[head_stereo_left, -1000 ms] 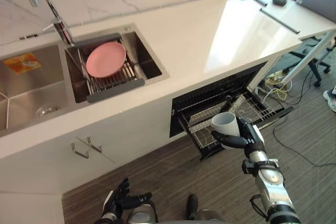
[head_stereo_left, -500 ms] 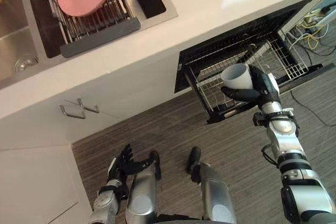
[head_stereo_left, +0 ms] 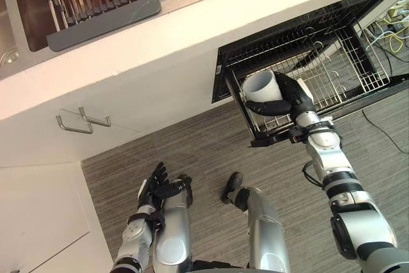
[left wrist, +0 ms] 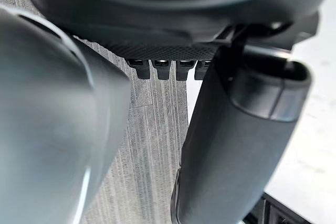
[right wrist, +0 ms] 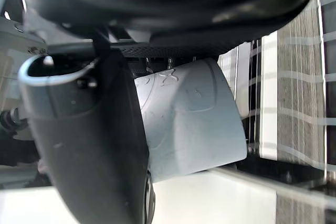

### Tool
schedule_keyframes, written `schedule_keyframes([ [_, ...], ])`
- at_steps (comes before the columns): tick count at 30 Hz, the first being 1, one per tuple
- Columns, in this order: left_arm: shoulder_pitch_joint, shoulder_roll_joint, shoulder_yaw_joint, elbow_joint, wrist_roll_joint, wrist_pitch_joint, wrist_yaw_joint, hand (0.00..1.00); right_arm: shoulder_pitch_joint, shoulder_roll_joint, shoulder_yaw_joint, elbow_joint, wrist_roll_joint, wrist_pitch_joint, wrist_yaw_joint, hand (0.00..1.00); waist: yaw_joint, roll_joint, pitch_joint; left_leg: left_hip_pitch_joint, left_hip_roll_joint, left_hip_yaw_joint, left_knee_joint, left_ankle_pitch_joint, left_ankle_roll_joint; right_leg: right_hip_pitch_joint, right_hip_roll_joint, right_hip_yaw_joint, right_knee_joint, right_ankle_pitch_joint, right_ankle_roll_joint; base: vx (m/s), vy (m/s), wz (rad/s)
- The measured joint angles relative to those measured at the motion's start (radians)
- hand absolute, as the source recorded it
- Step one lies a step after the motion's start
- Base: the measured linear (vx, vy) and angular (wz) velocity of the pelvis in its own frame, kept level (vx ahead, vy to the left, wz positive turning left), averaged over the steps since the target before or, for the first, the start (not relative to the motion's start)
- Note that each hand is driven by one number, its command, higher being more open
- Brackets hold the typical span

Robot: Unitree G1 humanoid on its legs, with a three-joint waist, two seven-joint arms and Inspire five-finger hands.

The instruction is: Walk over to the sink, pick up the cup, carry it to the dishwasher, place the cup inside the dishwasher, then close the dishwasher door

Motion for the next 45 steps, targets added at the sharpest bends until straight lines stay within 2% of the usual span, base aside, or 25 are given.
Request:
schedule_keyframes([
  [10,-0.006,0.008,0.002,0.001,-0.019,0.0,0.002,1.0,-0.085,0.044,0.0,0.074,0.01,0.056,-0.085,0.0,0.002,-0.017,0.001,-0.022,-0.002,-0.011,-0.001,0.005,-0.002,-0.009,-0.006,-0.019,-0.01,0.005,0.0,-0.01,0.006,0.03],
  [23,-0.007,0.01,-0.023,0.001,-0.059,-0.006,0.015,1.0,-0.155,0.048,-0.008,0.14,0.029,0.056,-0.268,0.0,0.004,-0.02,-0.001,-0.022,-0.019,-0.005,-0.107,0.08,-0.001,-0.004,0.005,-0.031,-0.121,0.077,-0.006,0.0,-0.002,0.02],
  [26,-0.007,0.009,-0.025,0.001,-0.061,-0.007,0.021,1.0,-0.16,0.048,-0.012,0.137,0.028,0.059,-0.278,0.0,0.003,-0.02,-0.001,-0.022,-0.019,-0.004,-0.109,0.083,-0.001,-0.004,0.006,-0.03,-0.124,0.081,-0.007,0.0,0.0,0.0],
  [30,-0.007,0.008,-0.027,0.003,-0.061,-0.013,0.021,1.0,-0.166,0.047,-0.027,0.122,0.04,0.098,-0.265,0.0,0.003,-0.02,-0.001,-0.021,-0.02,-0.003,-0.11,0.084,-0.001,-0.004,0.006,-0.029,-0.124,0.081,-0.007,0.0,0.0,0.0],
  [31,-0.007,0.008,-0.027,0.003,-0.061,-0.015,0.021,1.0,-0.166,0.047,-0.028,0.122,0.04,0.113,-0.259,1.0,0.003,-0.02,-0.001,-0.021,-0.02,-0.003,-0.111,0.084,-0.001,-0.004,0.006,-0.029,-0.123,0.081,-0.007,0.0,0.0,0.0],
  [37,-0.007,0.007,-0.032,0.003,-0.059,-0.016,0.021,1.0,-0.183,0.047,-0.026,0.149,0.068,0.168,-0.204,1.0,0.004,-0.017,-0.003,-0.017,-0.026,-0.003,-0.11,0.087,-0.001,-0.003,0.0,-0.028,-0.115,0.081,-0.007,0.0,0.0,0.0],
  [45,-0.006,0.006,-0.056,0.009,-0.059,-0.014,0.022,1.0,-0.181,0.054,-0.026,0.174,0.118,0.165,-0.201,1.0,0.006,-0.001,-0.02,0.002,-0.023,-0.008,-0.103,0.087,0.0,0.023,0.002,-0.031,-0.119,0.081,-0.007,0.0,0.0,0.0],
])
